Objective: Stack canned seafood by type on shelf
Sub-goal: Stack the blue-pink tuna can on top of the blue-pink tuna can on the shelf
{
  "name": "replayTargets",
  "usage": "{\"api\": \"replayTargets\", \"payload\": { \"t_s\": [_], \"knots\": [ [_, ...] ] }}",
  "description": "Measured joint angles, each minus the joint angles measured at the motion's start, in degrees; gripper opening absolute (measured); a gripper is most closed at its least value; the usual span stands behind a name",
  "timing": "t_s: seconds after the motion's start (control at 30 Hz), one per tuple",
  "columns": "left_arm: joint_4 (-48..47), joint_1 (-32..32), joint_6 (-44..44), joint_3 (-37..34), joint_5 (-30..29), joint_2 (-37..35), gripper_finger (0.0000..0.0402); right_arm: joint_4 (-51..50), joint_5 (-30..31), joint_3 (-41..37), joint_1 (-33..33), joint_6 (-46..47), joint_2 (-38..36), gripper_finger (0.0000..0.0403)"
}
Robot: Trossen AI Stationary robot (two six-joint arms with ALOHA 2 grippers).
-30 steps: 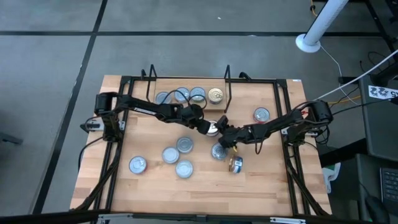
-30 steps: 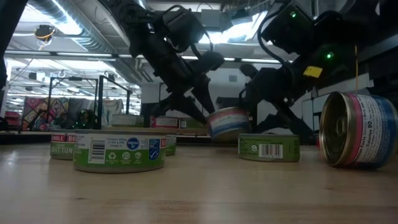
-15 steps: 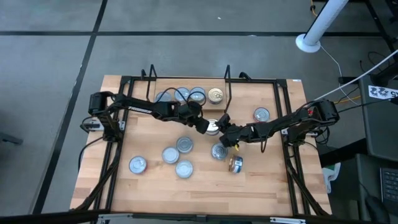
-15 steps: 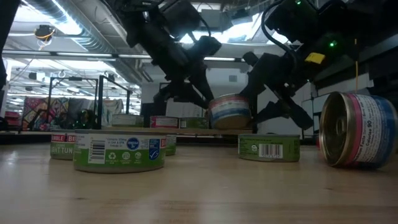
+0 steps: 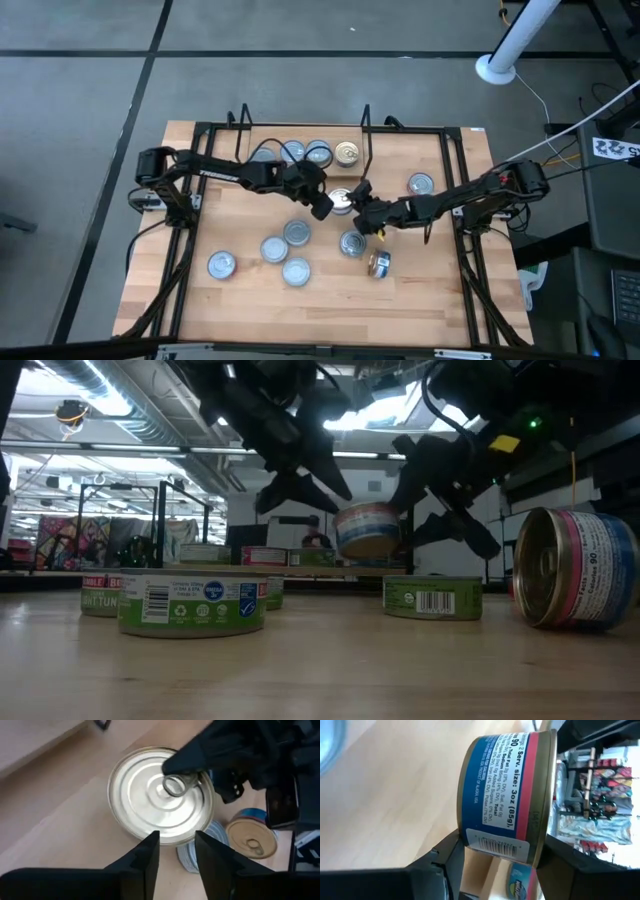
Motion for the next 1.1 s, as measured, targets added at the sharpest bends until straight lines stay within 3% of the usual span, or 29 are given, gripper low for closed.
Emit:
{"api": "replayTargets", "payload": {
  "t_s": [0.53, 0.87, 1.1],
  "knots": [
    [4.3, -0.4, 15.5, -0.1, -0.3, -6.5, 0.0036, 1.3, 9.6, 4.2, -0.6, 4.3, -1.1, 0.0190],
    [7.0, -0.1, 22.0, -0.1, -3.9, -8.3, 0.0002, 1.2, 9.3, 7.7, -6.2, 6.3, -1.1, 0.0191],
    [6.9, 1.2, 25.8, -0.1, -9.9, -8.2, 0.0002, 0.8, 3.3, 8.8, -9.9, 9.0, -1.1, 0.0191]
  ]
}}
